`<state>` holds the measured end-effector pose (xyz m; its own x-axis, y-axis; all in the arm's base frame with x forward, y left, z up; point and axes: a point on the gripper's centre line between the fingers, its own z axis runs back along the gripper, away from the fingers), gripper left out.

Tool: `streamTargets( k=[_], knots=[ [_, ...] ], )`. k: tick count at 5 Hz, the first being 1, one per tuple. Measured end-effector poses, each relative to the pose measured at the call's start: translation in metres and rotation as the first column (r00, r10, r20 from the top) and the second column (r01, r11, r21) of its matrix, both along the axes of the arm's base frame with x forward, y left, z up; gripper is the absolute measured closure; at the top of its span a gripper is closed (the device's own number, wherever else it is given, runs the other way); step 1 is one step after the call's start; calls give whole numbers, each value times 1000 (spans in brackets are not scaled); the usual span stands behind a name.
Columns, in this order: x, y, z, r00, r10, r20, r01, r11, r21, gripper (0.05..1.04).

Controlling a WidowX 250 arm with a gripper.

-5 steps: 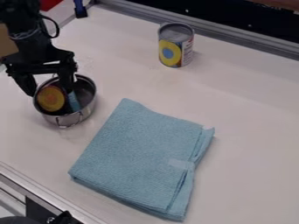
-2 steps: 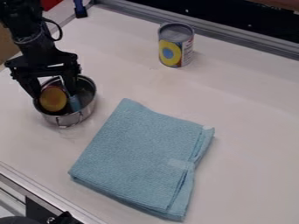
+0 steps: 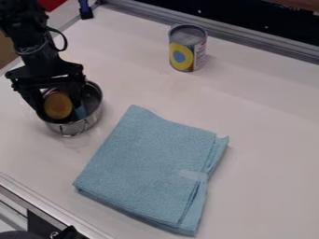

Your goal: Move the yellow thing to the right side of the table

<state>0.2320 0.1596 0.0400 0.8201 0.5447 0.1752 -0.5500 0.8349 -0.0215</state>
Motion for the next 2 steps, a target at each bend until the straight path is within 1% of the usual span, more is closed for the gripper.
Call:
streamTargets(
  k=[1,2],
  knots=[
    [0,-1,-2,1000,2,6,-2,1000,7,83],
    [2,-4,-8,1000,8,5,-8,1000,16,83]
  ],
)
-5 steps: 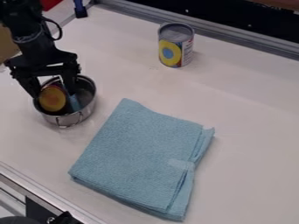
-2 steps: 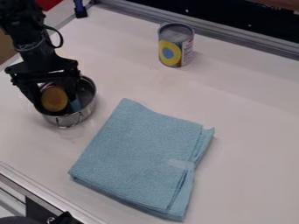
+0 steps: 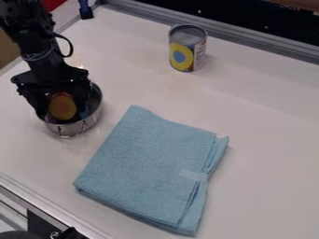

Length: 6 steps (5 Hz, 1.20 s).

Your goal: Move the yellow thing to the right side of the table

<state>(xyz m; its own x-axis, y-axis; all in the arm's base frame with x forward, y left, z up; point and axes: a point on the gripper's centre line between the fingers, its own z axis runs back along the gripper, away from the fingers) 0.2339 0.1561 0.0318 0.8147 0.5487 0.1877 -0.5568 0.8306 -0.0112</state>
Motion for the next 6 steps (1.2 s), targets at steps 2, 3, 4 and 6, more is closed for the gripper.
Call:
streamTargets(
  k=[2,3,4,6],
  knots=[
    [2,0,-2,1000,27,16,-28,999,33,128],
    [1,0,-5,999,38,30,-39,998,49,300],
    [2,1,-6,998,50,47,-53,997,56,309],
    [1,-1,-2,998,59,18,-59,998,14,309]
  ],
)
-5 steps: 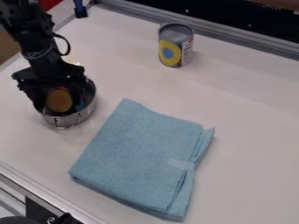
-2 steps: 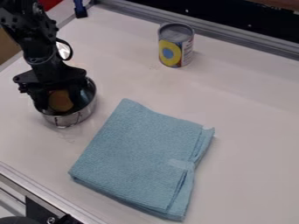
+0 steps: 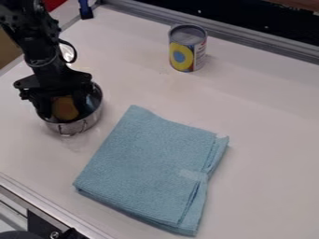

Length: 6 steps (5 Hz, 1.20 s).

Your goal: Move the yellow thing to the right side of the table

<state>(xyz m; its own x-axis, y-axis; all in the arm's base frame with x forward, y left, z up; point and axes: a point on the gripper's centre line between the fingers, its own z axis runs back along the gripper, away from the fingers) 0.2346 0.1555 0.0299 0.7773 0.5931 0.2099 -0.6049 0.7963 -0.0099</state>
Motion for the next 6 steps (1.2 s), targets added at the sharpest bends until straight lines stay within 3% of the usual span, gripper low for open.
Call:
streamTargets(
  k=[3,4,5,6],
  knots=[
    [14,11,52,1000,-1,-25,-1,998,-68,309],
    [22,4,54,1000,-16,-2,16,997,-80,309],
    [37,-10,60,997,-50,66,53,998,-40,309],
    [50,-35,61,992,-83,94,86,996,-32,309]
  ],
)
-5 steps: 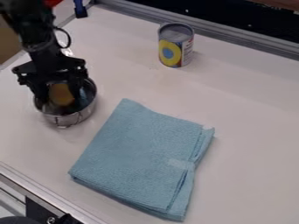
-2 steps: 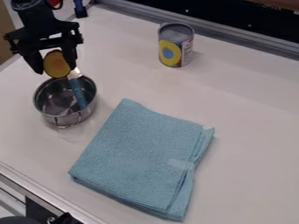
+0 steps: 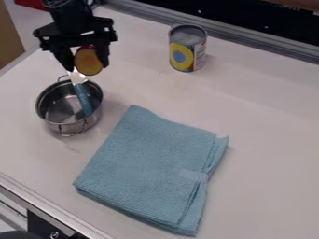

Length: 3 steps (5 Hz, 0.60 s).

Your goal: Move the yellow thing to the right side of the table

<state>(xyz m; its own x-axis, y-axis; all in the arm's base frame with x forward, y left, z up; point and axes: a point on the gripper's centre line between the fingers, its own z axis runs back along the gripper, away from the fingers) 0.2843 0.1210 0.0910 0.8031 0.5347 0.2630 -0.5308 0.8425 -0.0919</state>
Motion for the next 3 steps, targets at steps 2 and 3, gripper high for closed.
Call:
streamTargets(
  k=[2,3],
  knots=[
    [21,-51,-11,999,-33,-13,34,999,22,309],
    [34,-78,-31,999,-44,-27,45,998,45,309]
  ],
)
